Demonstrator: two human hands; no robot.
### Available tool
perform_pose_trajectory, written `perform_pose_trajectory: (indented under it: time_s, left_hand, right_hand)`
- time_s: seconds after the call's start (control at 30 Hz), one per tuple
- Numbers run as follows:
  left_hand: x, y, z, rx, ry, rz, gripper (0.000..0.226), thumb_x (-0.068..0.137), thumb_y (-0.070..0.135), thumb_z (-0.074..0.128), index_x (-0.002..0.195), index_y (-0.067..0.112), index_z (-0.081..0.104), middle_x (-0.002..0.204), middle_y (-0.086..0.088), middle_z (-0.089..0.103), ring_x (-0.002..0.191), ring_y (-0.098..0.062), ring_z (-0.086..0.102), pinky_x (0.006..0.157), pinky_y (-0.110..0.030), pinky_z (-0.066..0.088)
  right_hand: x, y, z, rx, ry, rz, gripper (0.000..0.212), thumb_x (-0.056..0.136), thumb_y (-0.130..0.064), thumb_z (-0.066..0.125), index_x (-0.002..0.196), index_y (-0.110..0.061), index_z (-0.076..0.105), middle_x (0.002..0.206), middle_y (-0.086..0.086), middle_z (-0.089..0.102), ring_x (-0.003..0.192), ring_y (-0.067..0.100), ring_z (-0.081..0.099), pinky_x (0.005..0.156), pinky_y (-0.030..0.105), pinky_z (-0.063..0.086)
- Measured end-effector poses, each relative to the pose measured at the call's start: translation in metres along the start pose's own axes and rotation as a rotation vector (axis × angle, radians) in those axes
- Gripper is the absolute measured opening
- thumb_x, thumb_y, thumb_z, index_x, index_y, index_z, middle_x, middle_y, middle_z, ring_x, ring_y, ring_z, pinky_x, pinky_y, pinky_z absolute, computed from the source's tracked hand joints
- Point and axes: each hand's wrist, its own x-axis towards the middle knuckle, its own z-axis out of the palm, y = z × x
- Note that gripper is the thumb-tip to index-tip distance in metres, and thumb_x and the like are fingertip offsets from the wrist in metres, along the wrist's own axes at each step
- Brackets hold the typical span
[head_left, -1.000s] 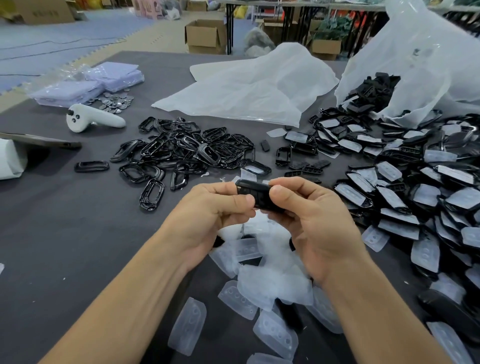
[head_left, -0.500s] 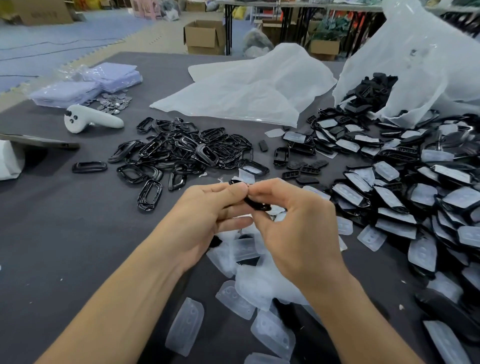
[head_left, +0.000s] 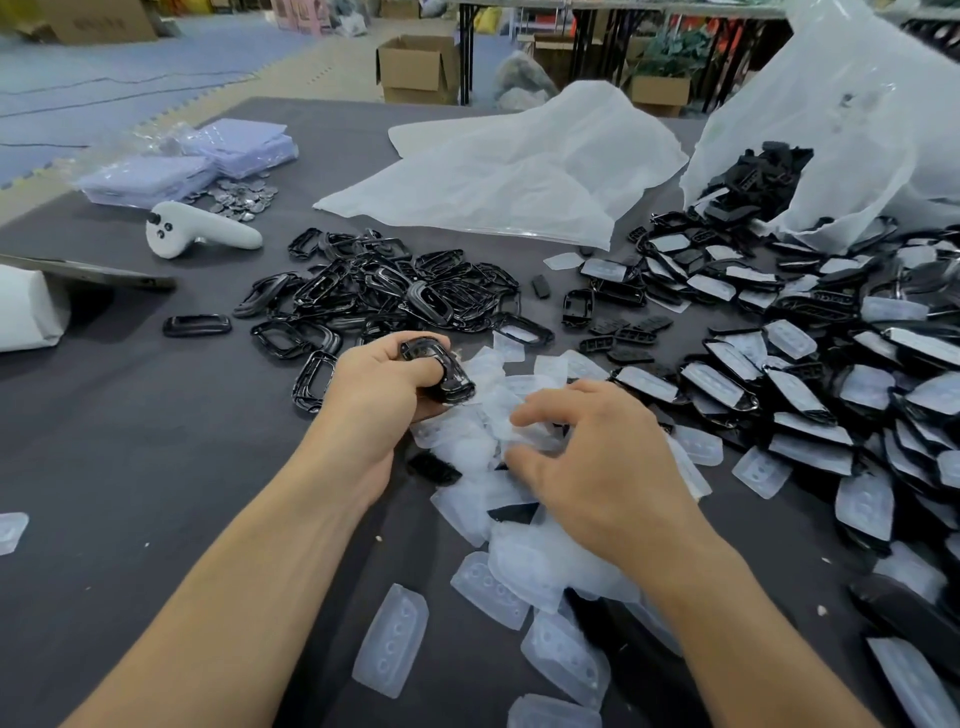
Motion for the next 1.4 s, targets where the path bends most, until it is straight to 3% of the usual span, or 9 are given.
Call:
perform_pose_trajectory:
  time_s: [0.07, 0.27, 0.53, 0.67, 0.77, 0.9, 1.07, 1.2, 1.4]
  left_hand:
    - [0.002, -0.002, 0.000, 0.007, 0.019, 0.015, 0.033, 0.095, -0.012, 0.055, 0.090, 0.015, 0.074, 0.081, -0.004, 0.073, 0.075, -0.019, 0.072, 0.073, -0.033, 0.063]
    - [0.001, -0.005, 0.002, 0.003, -0.024, 0.054, 0.039, 0.095, -0.014, 0.055, 0.102, 0.020, 0.072, 0.091, -0.008, 0.074, 0.083, -0.019, 0.072, 0.071, -0.031, 0.063]
    - [-0.010, -0.009, 0.012, -0.038, -0.168, 0.111, 0.035, 0.098, -0.011, 0.056, 0.114, 0.019, 0.059, 0.084, -0.008, 0.077, 0.076, -0.015, 0.075, 0.059, -0.027, 0.060]
    - [-0.015, -0.009, 0.013, 0.027, -0.238, 0.143, 0.032, 0.097, -0.009, 0.059, 0.111, 0.019, 0.061, 0.084, -0.009, 0.078, 0.074, -0.018, 0.074, 0.059, -0.029, 0.060]
    - [-0.017, -0.009, 0.013, 0.062, -0.261, 0.139, 0.033, 0.096, -0.010, 0.059, 0.110, 0.020, 0.062, 0.084, -0.014, 0.076, 0.071, -0.022, 0.072, 0.062, -0.031, 0.061]
    - [-0.018, -0.010, 0.012, 0.088, -0.285, 0.131, 0.034, 0.096, -0.010, 0.058, 0.112, 0.020, 0.061, 0.084, -0.013, 0.077, 0.070, -0.023, 0.074, 0.062, -0.033, 0.061]
    - [-0.019, -0.010, 0.013, 0.091, -0.278, 0.137, 0.031, 0.093, -0.008, 0.065, 0.110, 0.018, 0.062, 0.085, -0.024, 0.073, 0.068, -0.024, 0.072, 0.061, -0.031, 0.060]
    - [-0.022, -0.007, 0.012, 0.065, -0.283, 0.124, 0.025, 0.087, -0.002, 0.078, 0.102, 0.014, 0.066, 0.070, -0.007, 0.071, 0.059, -0.021, 0.070, 0.052, -0.025, 0.055]
    - [-0.027, -0.002, 0.014, 0.105, -0.308, 0.119, 0.026, 0.081, 0.010, 0.088, 0.102, 0.013, 0.073, 0.080, -0.013, 0.078, 0.065, -0.022, 0.073, 0.053, -0.028, 0.058]
  right_hand:
    - [0.001, 0.000, 0.001, 0.060, 0.055, 0.019, 0.003, 0.086, -0.032, 0.077, 0.088, -0.032, 0.078, 0.095, -0.011, 0.068, 0.095, 0.005, 0.058, 0.078, 0.015, 0.045]
    - [0.005, 0.000, -0.004, 0.459, 0.196, 0.078, 0.013, 0.095, -0.032, 0.071, 0.085, -0.031, 0.079, 0.069, -0.008, 0.072, 0.054, 0.006, 0.054, 0.054, 0.023, 0.040]
    - [0.006, -0.012, -0.013, 1.045, 0.094, 0.273, 0.017, 0.089, -0.019, 0.077, 0.072, -0.020, 0.079, 0.048, 0.001, 0.052, 0.041, 0.008, 0.040, 0.040, 0.016, 0.033]
    - [0.004, -0.012, -0.016, 1.074, 0.085, 0.240, 0.012, 0.085, -0.019, 0.080, 0.073, -0.018, 0.079, 0.055, 0.005, 0.061, 0.044, 0.011, 0.045, 0.043, 0.018, 0.036]
    - [0.003, -0.015, -0.018, 1.085, 0.079, 0.202, 0.020, 0.076, -0.038, 0.082, 0.071, -0.019, 0.078, 0.069, 0.008, 0.071, 0.055, 0.014, 0.057, 0.052, 0.019, 0.045]
    - [0.004, -0.010, -0.017, 0.897, 0.149, 0.160, 0.015, 0.091, -0.008, 0.073, 0.081, -0.018, 0.076, 0.069, 0.007, 0.074, 0.054, 0.012, 0.060, 0.052, 0.017, 0.045]
    - [0.003, -0.008, -0.016, 0.764, 0.138, 0.090, 0.024, 0.091, -0.010, 0.072, 0.104, -0.030, 0.068, 0.075, 0.004, 0.078, 0.063, 0.013, 0.069, 0.063, 0.025, 0.049]
    - [0.004, -0.008, -0.016, 0.852, 0.120, 0.093, 0.017, 0.083, -0.003, 0.080, 0.085, -0.017, 0.071, 0.067, 0.008, 0.075, 0.057, 0.017, 0.068, 0.053, 0.021, 0.048]
    - [0.005, -0.009, -0.021, 0.960, 0.065, 0.075, 0.020, 0.082, 0.008, 0.077, 0.079, -0.011, 0.081, 0.067, 0.007, 0.072, 0.056, 0.014, 0.059, 0.051, 0.018, 0.045]
